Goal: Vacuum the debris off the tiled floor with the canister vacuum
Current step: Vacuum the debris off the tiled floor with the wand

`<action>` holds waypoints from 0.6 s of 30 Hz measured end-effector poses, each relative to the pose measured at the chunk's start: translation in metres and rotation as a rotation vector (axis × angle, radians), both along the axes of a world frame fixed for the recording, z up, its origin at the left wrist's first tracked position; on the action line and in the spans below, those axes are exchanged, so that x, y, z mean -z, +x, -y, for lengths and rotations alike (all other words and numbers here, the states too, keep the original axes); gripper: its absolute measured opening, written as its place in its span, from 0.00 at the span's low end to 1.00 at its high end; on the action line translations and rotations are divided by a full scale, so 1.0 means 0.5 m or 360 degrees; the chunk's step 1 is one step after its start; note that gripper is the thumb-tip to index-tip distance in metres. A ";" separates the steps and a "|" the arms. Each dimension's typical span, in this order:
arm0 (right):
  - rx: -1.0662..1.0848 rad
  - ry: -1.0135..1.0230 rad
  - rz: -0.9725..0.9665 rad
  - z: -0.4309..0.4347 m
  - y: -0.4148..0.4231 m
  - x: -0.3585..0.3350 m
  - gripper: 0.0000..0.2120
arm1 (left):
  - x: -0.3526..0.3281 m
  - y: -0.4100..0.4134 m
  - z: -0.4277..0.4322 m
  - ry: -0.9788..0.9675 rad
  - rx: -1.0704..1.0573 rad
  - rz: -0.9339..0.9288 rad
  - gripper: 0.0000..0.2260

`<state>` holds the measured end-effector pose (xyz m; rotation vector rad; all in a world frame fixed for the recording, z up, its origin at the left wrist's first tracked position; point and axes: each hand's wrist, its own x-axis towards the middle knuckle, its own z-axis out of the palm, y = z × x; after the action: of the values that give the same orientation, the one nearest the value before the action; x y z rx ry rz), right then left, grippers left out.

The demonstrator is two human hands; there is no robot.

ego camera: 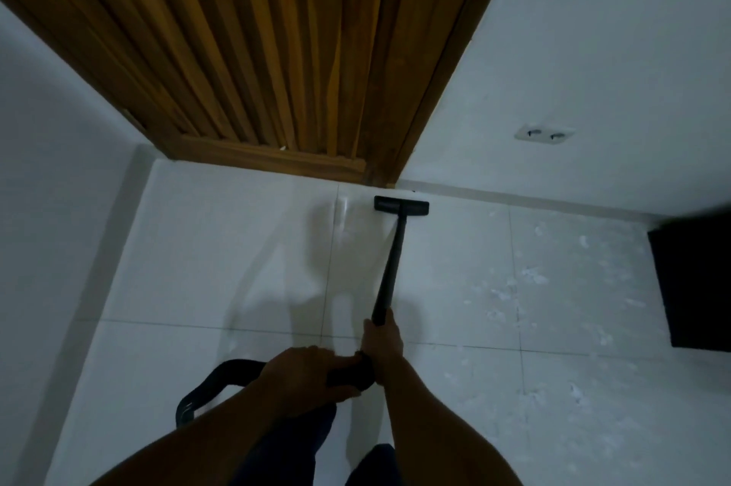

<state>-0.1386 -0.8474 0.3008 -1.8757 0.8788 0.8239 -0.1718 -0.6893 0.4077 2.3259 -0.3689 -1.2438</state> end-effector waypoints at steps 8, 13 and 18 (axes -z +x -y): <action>0.0135 -0.0044 0.0009 0.016 0.033 0.012 0.29 | 0.031 0.022 0.014 -0.0027 0.0014 0.0104 0.27; 0.0019 -0.0040 0.0011 0.031 0.089 0.025 0.28 | 0.033 0.057 0.040 -0.0062 -0.0066 0.0180 0.25; -0.0152 0.0016 -0.0015 0.033 0.116 0.016 0.29 | 0.039 0.063 0.049 -0.0075 -0.0117 0.0186 0.25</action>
<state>-0.0805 -0.8639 0.2928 -1.9183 0.7943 0.8944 -0.1403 -0.7140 0.3885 2.3561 -0.3447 -1.0566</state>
